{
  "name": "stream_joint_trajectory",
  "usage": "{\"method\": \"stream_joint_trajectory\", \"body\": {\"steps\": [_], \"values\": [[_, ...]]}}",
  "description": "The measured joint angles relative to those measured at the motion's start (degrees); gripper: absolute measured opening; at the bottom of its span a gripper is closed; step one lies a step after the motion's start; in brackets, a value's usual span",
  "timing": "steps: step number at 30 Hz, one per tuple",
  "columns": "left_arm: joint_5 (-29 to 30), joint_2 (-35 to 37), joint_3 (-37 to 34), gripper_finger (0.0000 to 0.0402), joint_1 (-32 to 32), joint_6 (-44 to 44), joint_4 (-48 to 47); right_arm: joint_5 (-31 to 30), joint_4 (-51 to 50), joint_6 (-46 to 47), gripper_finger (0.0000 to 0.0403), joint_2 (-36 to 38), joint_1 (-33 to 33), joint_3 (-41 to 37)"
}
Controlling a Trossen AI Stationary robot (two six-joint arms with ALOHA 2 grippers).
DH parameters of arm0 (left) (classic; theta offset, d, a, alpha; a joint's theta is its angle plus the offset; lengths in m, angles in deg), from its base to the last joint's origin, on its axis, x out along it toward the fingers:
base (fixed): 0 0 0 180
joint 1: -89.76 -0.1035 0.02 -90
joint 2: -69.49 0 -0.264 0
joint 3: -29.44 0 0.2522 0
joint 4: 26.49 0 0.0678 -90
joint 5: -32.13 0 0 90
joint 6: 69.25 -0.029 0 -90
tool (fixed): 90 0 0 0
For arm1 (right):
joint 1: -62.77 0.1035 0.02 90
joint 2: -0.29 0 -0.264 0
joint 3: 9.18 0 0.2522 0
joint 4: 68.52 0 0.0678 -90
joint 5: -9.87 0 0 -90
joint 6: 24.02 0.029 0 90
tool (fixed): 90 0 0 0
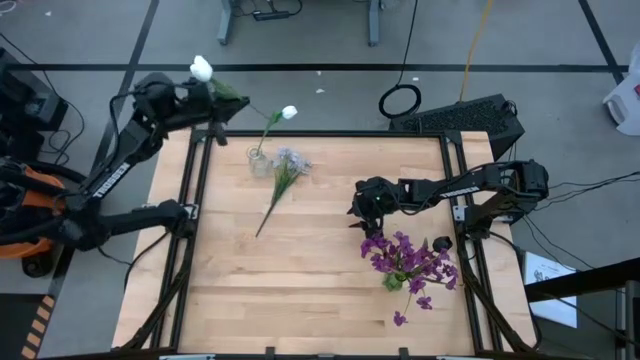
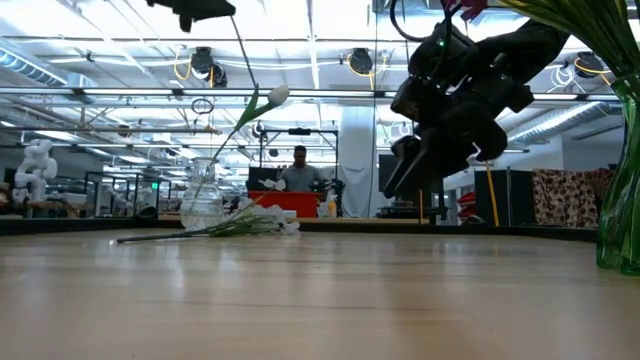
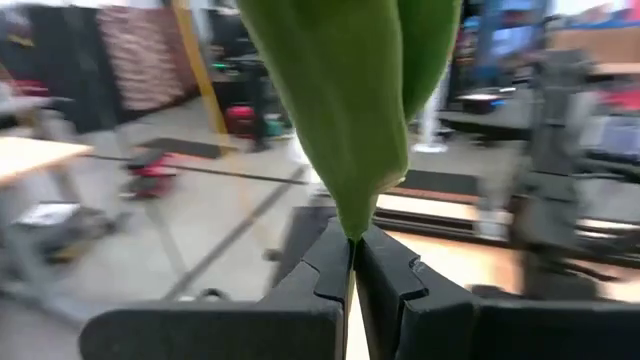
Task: Sort flowers into vase by color
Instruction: Put the white tulip into the transparent vase
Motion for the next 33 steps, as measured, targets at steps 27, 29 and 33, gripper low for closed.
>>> {"method": "stream_joint_trajectory", "body": {"steps": [27,29,33], "values": [[-12.80,13.73,-21.39,0.0013,-13.44,-0.41,-1.02,0.02,-2.65,3.39,0.0192,0.00,0.04,-0.02],[-12.98,14.22,-21.45,0.0013,-14.11,-0.85,-2.19,0.02,-2.65,3.38,0.0192,0.00,0.04,-0.02],[-12.98,15.63,-21.45,0.0013,-15.50,-1.62,-3.66,0.02,-2.66,3.38,0.0192,0.00,0.04,-0.02]]}}
